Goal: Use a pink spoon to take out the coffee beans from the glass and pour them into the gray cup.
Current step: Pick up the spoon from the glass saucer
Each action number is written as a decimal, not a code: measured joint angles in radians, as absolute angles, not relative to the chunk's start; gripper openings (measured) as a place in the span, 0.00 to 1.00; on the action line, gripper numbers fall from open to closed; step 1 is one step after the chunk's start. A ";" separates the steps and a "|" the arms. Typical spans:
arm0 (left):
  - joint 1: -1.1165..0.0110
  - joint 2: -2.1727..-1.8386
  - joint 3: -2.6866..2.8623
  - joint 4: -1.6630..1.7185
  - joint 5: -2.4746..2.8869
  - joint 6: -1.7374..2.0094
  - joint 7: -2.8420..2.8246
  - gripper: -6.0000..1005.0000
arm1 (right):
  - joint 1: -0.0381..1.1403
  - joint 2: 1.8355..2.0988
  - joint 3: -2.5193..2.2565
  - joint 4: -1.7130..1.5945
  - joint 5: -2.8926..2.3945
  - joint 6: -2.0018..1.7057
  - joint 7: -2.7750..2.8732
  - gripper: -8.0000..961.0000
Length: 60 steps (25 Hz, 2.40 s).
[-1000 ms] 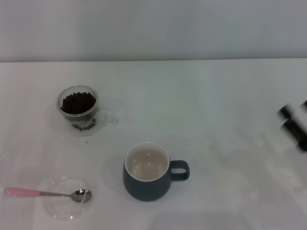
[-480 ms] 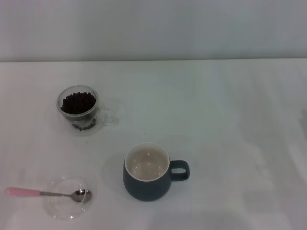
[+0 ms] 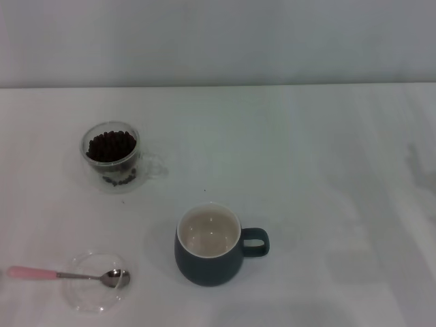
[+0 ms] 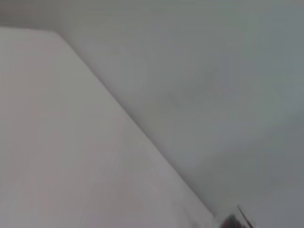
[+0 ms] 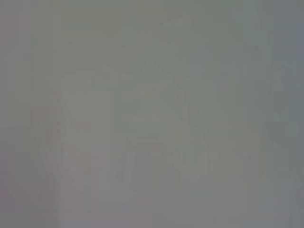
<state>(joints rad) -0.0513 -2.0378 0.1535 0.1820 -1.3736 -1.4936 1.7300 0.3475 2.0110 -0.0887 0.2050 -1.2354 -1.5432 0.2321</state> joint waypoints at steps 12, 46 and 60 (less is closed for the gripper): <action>-0.122 -2.069 0.153 0.170 -1.279 -1.457 1.726 0.74 | 0.348 2.011 -0.088 0.217 -1.237 -1.526 0.235 0.80; -0.147 -2.062 0.149 0.162 -1.195 -1.552 1.767 0.17 | 0.345 2.011 -0.089 0.209 -1.236 -1.473 0.236 0.80; -0.161 -2.019 0.145 0.215 -1.215 -1.650 1.726 0.14 | 0.339 2.011 -0.079 0.207 -1.229 -1.479 0.236 0.80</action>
